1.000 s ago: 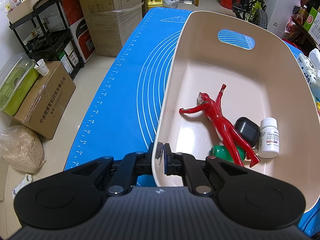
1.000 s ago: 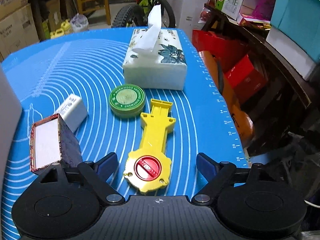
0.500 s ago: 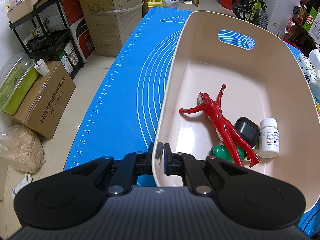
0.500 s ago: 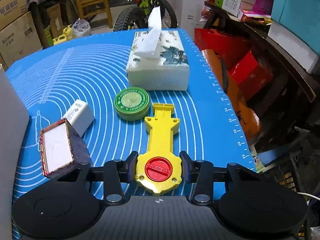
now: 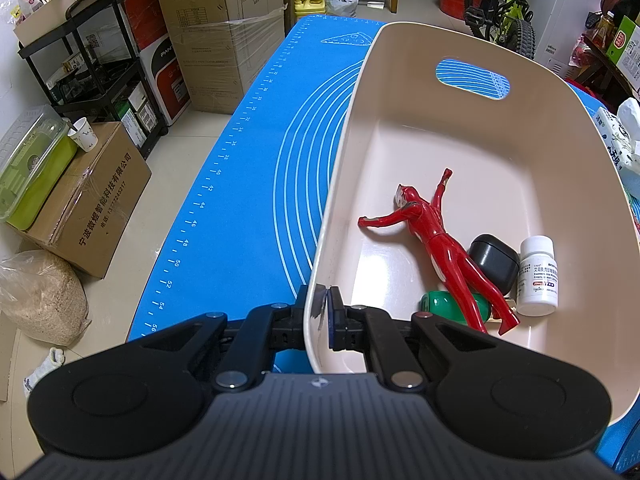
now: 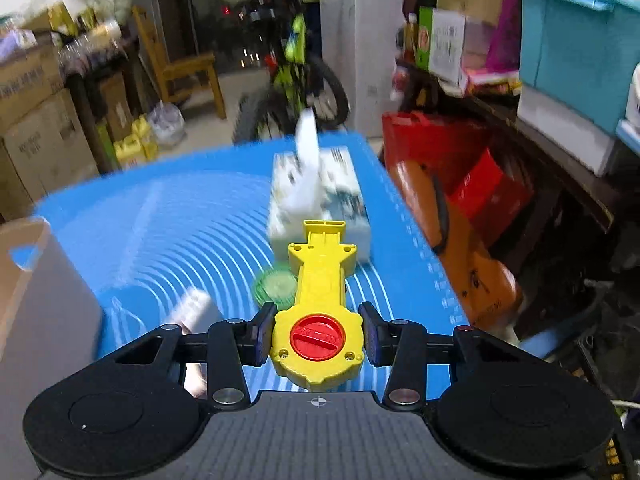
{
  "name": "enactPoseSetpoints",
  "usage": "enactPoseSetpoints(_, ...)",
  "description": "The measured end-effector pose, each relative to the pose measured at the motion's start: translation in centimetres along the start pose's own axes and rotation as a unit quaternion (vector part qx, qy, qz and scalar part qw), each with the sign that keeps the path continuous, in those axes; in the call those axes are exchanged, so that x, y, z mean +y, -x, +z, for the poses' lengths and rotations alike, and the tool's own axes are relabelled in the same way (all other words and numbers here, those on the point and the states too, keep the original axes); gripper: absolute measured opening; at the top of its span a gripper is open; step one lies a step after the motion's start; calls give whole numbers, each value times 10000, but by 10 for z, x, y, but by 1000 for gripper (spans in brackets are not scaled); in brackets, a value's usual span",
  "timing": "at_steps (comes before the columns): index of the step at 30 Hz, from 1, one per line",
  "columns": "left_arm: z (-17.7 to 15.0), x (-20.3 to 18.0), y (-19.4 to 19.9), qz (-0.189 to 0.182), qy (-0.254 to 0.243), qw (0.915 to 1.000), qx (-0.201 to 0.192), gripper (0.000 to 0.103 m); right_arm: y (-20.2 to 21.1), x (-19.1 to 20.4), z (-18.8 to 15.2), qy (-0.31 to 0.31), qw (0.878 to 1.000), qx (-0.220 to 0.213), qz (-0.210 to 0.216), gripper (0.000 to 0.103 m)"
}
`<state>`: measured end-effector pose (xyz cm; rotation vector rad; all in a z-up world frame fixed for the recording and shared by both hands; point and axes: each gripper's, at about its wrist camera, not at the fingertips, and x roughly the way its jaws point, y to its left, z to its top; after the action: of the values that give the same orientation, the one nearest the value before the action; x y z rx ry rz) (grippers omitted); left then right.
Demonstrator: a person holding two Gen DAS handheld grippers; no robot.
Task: Organize rigid objects
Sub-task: 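Carry the yellow toy into the bin with the right tool and release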
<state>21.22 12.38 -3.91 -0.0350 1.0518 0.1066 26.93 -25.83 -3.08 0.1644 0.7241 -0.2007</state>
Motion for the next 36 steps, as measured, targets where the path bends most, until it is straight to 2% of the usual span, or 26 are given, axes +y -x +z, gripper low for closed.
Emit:
enactPoseSetpoints(6,0,0,0,0,0,10000,0,10,40,40,7,317,9960,-666,505,50)
enactPoseSetpoints(13,-1,0,-1,4,-7,10000,-4,10,75,99,5,868,9809,-951,1457,50)
enactPoseSetpoints(17,-1,0,-1,3,-5,10000,-3,10,78,136,-7,1280,9705,-790,1885,50)
enactPoseSetpoints(23,-1,0,-1,4,-7,10000,-4,10,73,178,-27,1793,9582,-440,2184,50)
enactPoseSetpoints(29,-3,-1,-3,12,-17,10000,-11,10,67,211,-48,2238,9472,-100,2296,50)
enactPoseSetpoints(36,-3,-1,-3,8,-16,10000,-11,9,54,234,-72,2678,9365,411,2225,50)
